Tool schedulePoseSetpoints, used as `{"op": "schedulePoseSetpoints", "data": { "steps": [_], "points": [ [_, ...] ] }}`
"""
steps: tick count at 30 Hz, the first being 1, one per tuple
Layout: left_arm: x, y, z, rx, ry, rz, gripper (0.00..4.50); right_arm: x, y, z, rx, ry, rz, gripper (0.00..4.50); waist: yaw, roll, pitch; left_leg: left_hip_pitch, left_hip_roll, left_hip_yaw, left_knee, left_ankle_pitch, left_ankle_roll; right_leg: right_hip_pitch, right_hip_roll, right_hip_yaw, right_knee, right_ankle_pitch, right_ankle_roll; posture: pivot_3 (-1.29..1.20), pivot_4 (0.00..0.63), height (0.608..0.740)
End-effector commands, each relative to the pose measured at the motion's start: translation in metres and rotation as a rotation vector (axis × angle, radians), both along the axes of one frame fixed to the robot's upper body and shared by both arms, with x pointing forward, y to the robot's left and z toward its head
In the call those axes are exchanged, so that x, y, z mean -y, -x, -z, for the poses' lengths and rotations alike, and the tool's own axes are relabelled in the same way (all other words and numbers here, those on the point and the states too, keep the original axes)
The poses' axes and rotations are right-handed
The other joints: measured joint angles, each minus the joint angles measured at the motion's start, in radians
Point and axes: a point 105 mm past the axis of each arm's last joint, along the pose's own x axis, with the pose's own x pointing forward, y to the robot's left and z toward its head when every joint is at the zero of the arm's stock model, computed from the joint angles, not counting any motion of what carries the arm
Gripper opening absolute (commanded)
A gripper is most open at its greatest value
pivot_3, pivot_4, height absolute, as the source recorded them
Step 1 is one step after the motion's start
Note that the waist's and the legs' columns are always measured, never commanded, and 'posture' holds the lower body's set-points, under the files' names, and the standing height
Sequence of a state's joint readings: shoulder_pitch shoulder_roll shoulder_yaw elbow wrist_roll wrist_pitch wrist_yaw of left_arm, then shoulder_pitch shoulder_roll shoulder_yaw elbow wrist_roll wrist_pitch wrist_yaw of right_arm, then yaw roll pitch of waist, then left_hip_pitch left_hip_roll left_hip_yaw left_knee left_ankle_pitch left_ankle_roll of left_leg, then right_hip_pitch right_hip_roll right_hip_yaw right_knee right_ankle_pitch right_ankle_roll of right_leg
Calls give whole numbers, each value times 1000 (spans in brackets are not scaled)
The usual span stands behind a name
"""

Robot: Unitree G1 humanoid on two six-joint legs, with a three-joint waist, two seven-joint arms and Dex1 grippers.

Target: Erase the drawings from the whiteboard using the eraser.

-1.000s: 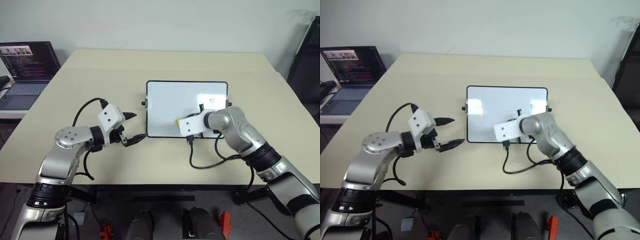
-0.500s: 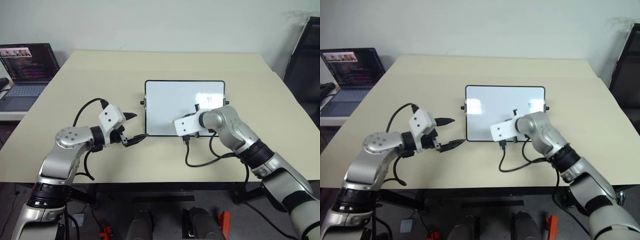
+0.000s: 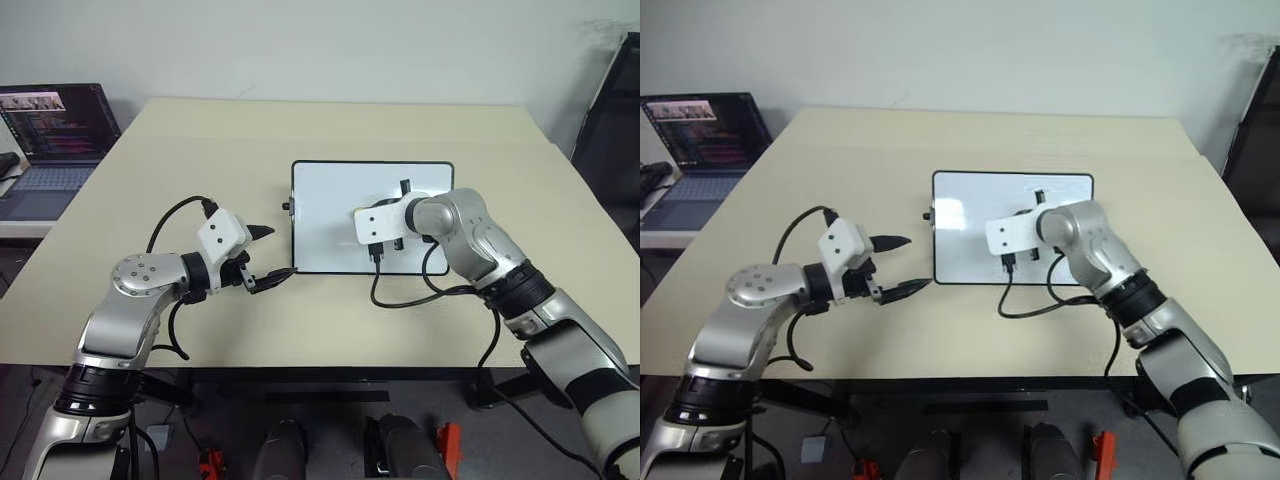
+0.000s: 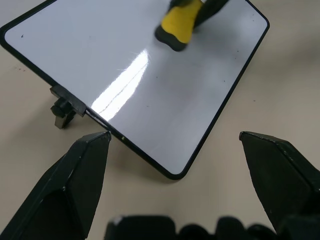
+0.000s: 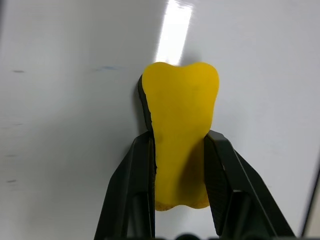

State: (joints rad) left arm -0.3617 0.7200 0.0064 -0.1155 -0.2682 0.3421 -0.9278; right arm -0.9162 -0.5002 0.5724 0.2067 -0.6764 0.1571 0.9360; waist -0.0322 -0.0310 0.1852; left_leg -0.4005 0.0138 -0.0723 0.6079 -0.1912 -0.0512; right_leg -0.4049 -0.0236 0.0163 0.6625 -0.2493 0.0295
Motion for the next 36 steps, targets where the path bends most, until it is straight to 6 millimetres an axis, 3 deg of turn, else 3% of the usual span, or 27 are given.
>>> {"op": "schedulePoseSetpoints", "data": {
  "steps": [1,5,9,16,23,33,36],
  "points": [
    [2,0,-13,52,-2,15,4500,-4,18,21,-76,57,-51,973,-1,0,0,0,0,0,0,0,0,0,0,0,0,0,0,0,150,740],
    [4,-1,-14,55,-1,15,4500,-13,30,38,-132,64,-77,973,-4,0,0,0,0,0,0,0,0,0,0,0,0,0,0,0,150,740],
    [5,-1,-15,60,5,16,4500,-13,21,32,-106,50,-46,973,-7,0,0,1,0,0,0,0,0,0,1,0,1,0,0,0,150,740],
    [3,-1,-16,63,1,10,4500,1,-14,-9,47,-19,63,973,-12,0,0,1,0,0,1,0,0,0,1,0,1,1,0,0,150,740],
    [4,-2,-17,67,-2,14,4500,10,-28,-32,121,-53,106,973,-12,0,0,0,0,0,0,0,0,0,1,0,0,1,0,0,150,740],
    [5,-4,-18,71,-2,19,4500,1,-10,-10,32,-32,38,973,-9,0,0,0,0,0,0,0,0,0,1,0,0,1,0,0,150,740],
    [3,-4,-22,79,8,12,4500,-10,4,-15,-54,-137,-33,973,-9,0,0,0,0,0,0,0,0,0,1,0,0,1,0,0,150,740]
  ]
}}
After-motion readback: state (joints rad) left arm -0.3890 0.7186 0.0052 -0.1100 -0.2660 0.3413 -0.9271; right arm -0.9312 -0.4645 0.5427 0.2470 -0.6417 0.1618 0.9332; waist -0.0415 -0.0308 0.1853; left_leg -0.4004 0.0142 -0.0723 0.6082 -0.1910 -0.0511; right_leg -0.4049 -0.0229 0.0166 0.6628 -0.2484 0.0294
